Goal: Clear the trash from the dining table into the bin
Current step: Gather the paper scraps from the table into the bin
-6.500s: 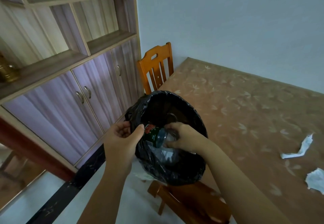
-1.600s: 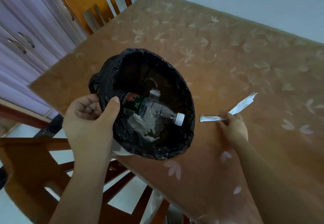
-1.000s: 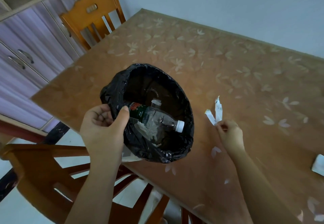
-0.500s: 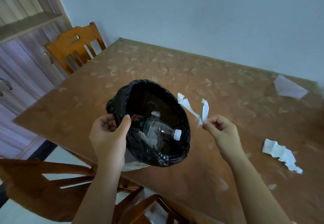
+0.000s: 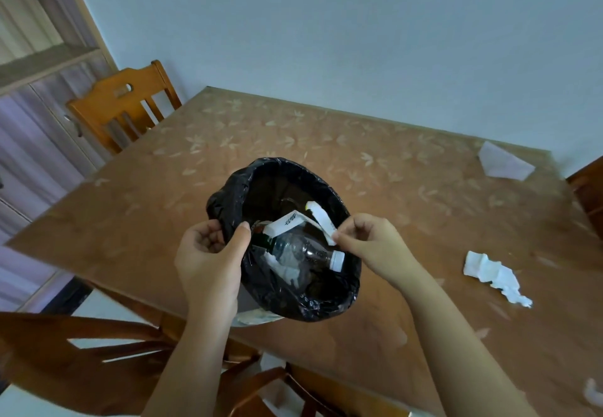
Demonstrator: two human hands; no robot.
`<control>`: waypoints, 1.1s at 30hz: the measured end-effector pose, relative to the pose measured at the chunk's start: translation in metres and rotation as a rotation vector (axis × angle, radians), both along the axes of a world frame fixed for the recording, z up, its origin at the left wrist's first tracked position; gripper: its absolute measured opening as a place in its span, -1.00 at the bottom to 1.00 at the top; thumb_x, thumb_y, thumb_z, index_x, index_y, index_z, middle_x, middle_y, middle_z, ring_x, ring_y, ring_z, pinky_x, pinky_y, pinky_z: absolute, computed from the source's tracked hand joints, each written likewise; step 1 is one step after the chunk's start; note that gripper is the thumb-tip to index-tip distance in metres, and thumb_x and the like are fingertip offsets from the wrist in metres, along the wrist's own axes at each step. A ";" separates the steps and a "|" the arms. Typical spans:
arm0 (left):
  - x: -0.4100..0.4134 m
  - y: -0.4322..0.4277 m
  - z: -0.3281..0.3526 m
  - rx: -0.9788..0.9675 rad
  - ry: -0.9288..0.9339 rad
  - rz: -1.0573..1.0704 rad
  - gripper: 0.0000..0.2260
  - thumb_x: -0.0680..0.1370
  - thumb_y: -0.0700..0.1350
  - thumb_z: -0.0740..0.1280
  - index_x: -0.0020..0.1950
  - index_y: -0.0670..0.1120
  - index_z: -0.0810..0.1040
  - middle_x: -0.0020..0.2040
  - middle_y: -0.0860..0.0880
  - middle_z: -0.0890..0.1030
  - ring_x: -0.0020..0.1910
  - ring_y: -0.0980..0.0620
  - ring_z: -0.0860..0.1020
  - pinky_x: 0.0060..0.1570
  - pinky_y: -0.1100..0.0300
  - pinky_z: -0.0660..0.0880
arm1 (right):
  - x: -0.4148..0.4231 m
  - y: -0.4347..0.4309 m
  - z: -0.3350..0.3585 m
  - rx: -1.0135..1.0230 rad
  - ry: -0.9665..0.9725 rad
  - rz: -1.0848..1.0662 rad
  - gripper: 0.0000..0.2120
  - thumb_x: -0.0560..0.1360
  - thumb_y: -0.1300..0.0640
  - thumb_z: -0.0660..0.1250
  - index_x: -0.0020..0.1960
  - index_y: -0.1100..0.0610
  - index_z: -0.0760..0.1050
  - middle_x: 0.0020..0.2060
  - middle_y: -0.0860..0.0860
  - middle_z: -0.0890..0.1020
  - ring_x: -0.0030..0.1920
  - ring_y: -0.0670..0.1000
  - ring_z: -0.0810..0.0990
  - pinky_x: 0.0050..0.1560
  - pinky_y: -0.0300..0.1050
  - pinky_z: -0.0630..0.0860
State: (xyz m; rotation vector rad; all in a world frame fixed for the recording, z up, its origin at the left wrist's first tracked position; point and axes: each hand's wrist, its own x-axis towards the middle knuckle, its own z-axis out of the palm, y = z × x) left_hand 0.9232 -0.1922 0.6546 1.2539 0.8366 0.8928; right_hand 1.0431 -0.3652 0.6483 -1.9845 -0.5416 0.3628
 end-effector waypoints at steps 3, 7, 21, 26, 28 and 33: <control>0.000 -0.003 0.001 0.000 -0.002 -0.030 -0.82 0.35 -0.15 0.48 -0.17 -0.01 0.51 -0.25 0.00 0.53 -0.30 0.09 0.50 -0.33 0.31 0.49 | -0.005 0.018 0.003 -0.085 -0.147 0.028 -0.84 0.39 0.19 0.38 -0.29 0.00 0.46 -0.30 -0.05 0.57 -0.32 -0.14 0.50 -0.33 -0.46 0.40; 0.003 -0.009 0.000 -0.026 -0.019 -0.078 -0.81 0.34 -0.18 0.48 -0.15 -0.03 0.51 -0.24 -0.01 0.53 -0.30 0.10 0.51 -0.30 0.32 0.50 | -0.015 0.023 0.002 -0.075 -0.195 0.108 -0.78 0.42 0.30 0.31 0.00 0.07 0.52 -0.09 -0.02 0.59 -0.12 -0.10 0.55 -0.16 -0.47 0.44; -0.002 -0.095 0.004 -0.023 -0.034 -0.206 -0.80 0.35 -0.21 0.48 -0.20 -0.03 0.47 -0.29 0.02 0.47 -0.42 0.22 0.43 -0.39 0.43 0.43 | -0.082 -0.138 -0.015 -0.327 -0.450 -0.448 -0.86 0.45 0.09 0.30 -0.01 0.08 0.54 -0.13 -0.01 0.58 -0.13 0.00 0.52 -0.21 -0.16 0.38; -0.032 -0.171 0.018 0.040 -0.093 -0.211 -0.82 0.35 -0.21 0.46 -0.20 -0.04 0.49 -0.32 0.03 0.46 -0.47 0.26 0.42 -0.40 0.44 0.42 | -0.129 -0.225 -0.018 -0.363 -0.478 -0.523 -0.84 0.45 0.11 0.30 0.01 0.13 0.54 -0.09 0.05 0.59 -0.04 0.05 0.52 -0.13 -0.15 0.41; -0.047 -0.207 0.024 0.062 -0.124 -0.195 -0.84 0.36 -0.20 0.46 -0.16 -0.10 0.51 -0.31 0.00 0.49 -0.44 0.24 0.44 -0.37 0.41 0.45 | -0.147 -0.267 -0.016 -0.343 -0.472 -0.548 -0.84 0.45 0.12 0.31 0.00 0.13 0.54 -0.09 0.04 0.59 -0.02 0.06 0.53 -0.08 -0.14 0.43; -0.073 -0.284 0.035 0.060 -0.163 -0.132 -0.81 0.36 -0.18 0.47 -0.20 0.00 0.47 -0.32 0.06 0.51 -0.44 0.28 0.50 -0.34 0.45 0.45 | -0.184 -0.355 -0.014 -0.328 -0.465 -0.605 -0.85 0.44 0.16 0.33 -0.01 0.14 0.55 -0.09 0.05 0.60 0.02 0.08 0.53 -0.09 -0.16 0.38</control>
